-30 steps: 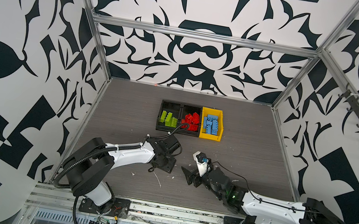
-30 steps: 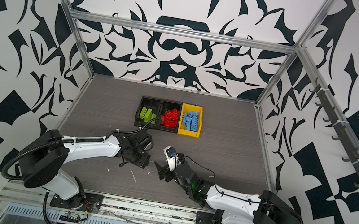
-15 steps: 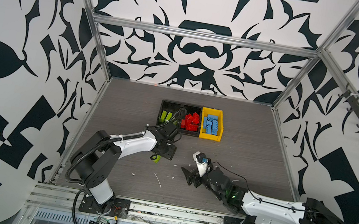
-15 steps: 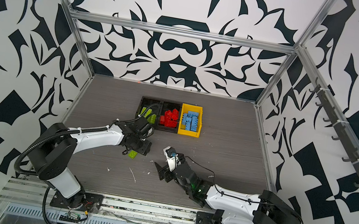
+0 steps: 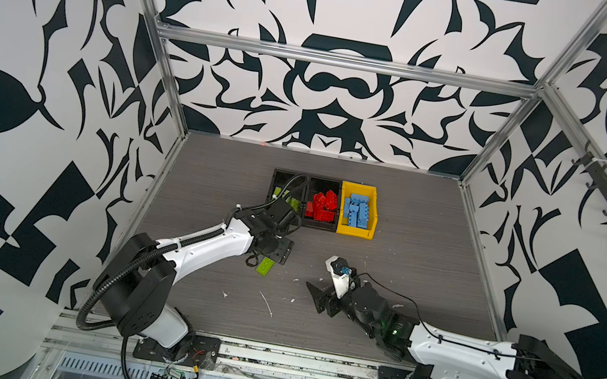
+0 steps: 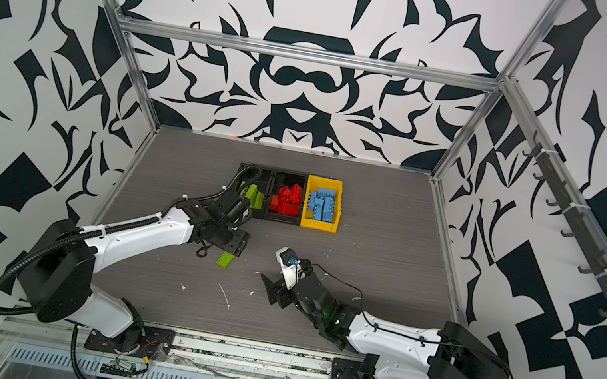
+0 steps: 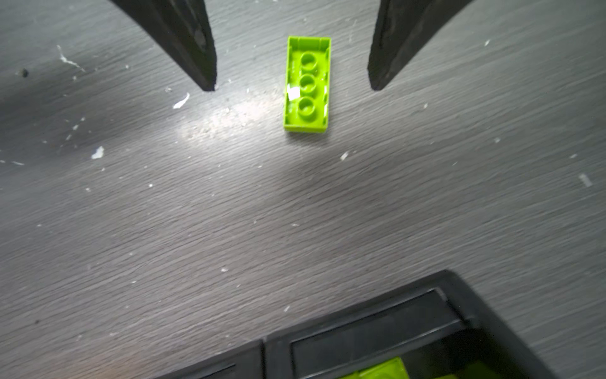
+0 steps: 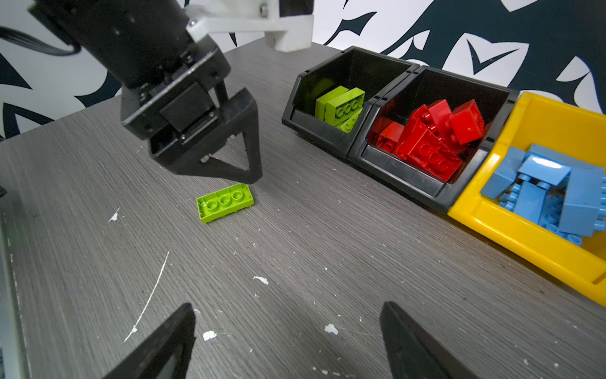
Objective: Sort the legos into containers by color
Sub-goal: 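Close the left gripper on the green plate and lift it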
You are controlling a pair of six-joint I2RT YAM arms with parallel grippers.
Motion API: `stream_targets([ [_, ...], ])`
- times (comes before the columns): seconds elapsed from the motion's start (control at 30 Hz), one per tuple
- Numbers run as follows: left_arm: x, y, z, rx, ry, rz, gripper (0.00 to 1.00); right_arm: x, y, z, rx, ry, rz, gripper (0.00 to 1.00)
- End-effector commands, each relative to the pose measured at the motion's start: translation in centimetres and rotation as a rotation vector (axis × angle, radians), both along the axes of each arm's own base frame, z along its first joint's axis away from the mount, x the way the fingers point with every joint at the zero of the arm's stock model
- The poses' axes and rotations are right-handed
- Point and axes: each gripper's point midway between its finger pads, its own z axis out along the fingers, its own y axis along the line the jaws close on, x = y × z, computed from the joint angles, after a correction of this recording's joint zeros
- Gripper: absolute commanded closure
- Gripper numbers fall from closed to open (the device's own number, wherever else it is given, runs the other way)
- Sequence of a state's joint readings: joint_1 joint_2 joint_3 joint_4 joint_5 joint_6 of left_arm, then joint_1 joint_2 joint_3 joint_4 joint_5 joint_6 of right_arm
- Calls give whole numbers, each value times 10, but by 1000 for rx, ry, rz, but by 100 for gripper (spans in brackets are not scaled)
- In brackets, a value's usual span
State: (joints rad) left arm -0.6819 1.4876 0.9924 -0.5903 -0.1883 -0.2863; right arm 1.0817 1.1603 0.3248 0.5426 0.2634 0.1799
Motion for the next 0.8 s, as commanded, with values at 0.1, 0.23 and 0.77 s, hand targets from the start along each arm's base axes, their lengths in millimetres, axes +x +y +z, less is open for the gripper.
stream_targets([
  [0.1, -16, 18, -25, 87, 67, 8, 23, 4, 9, 19, 41, -30, 4, 10],
  [0.23, -16, 15, -32, 101, 95, -12, 22, 5, 9, 18, 38, -28, 5, 10],
  [0.77, -24, 9, -65, 167, 283, -48, 24, 4, 9, 19, 38, -29, 6, 10],
])
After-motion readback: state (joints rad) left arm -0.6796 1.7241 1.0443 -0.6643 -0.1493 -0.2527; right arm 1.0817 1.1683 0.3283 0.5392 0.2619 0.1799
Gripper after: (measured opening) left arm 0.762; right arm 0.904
